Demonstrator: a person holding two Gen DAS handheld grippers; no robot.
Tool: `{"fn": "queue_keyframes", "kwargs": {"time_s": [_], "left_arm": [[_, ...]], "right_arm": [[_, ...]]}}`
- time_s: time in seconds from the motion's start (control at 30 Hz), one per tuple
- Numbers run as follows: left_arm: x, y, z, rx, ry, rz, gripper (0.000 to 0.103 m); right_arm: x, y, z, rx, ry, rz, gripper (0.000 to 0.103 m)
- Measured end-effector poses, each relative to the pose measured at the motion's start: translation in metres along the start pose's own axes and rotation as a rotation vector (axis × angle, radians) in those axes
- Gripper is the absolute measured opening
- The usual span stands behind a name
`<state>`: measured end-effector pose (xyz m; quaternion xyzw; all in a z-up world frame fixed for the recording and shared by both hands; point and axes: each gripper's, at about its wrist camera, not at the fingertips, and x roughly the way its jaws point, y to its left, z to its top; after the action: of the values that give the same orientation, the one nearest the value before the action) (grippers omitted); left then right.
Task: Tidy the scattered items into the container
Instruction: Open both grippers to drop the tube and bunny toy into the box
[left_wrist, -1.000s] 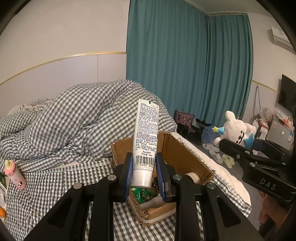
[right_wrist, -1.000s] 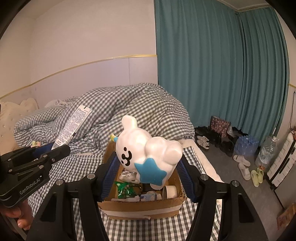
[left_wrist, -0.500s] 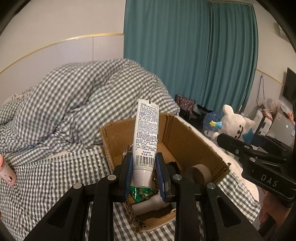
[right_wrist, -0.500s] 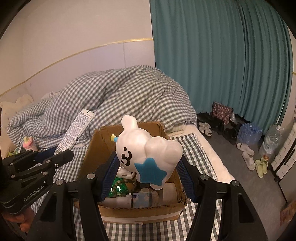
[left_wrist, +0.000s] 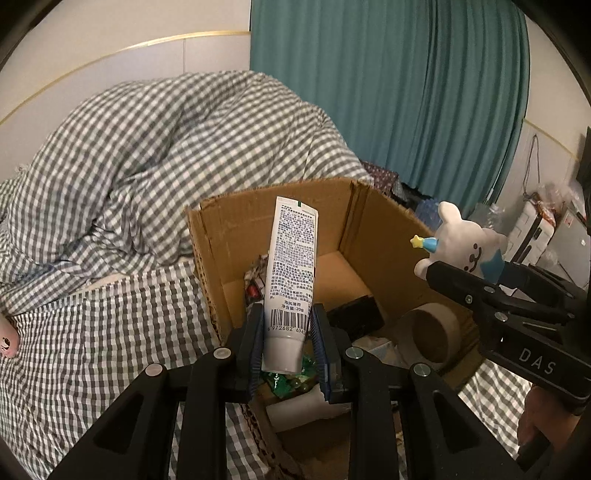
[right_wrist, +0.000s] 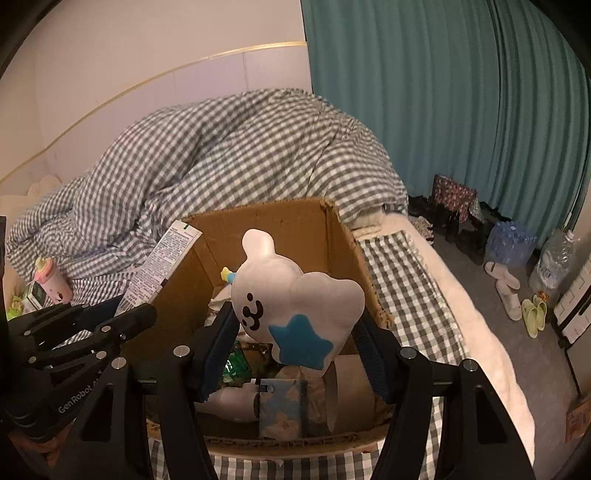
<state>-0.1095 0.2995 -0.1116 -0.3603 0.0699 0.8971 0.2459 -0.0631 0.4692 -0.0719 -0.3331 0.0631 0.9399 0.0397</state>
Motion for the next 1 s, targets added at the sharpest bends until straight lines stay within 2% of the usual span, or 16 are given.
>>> {"fn": "queue_keyframes", "kwargs": {"time_s": [0.2, 0.43, 0.6, 0.67, 0.8, 0.9, 1.0], "left_arm": [[0.009, 0.002, -0.004, 0.001, 0.009, -0.006, 0.026], [0.008, 0.002, -0.005, 0.012, 0.004, -0.001, 0.043], [-0.003, 0.001, -0.002, 0.009, -0.018, 0.007, 0.045], [-0.008, 0.001, -0.001, 0.009, -0.027, 0.013, 0.052], [-0.026, 0.001, 0.001, 0.012, -0.065, 0.025, 0.059], [-0.041, 0.001, 0.002, 0.018, -0.095, 0.029, 0.068], [-0.055, 0.004, 0.003, 0.011, -0.120, 0.036, 0.075]], "right_arm": [[0.016, -0.001, -0.007, 0.009, 0.029, -0.003, 0.062], [0.019, -0.003, -0.011, 0.029, 0.038, 0.000, 0.070], [0.010, -0.004, -0.008, 0.034, 0.021, -0.007, 0.072], [0.004, -0.003, -0.006, 0.036, 0.007, -0.012, 0.075], [-0.010, -0.002, 0.000, 0.041, -0.021, -0.016, 0.080], [-0.022, -0.001, 0.003, 0.043, -0.036, -0.017, 0.088], [-0.037, -0.004, 0.006, 0.058, -0.062, -0.023, 0.090]]}}
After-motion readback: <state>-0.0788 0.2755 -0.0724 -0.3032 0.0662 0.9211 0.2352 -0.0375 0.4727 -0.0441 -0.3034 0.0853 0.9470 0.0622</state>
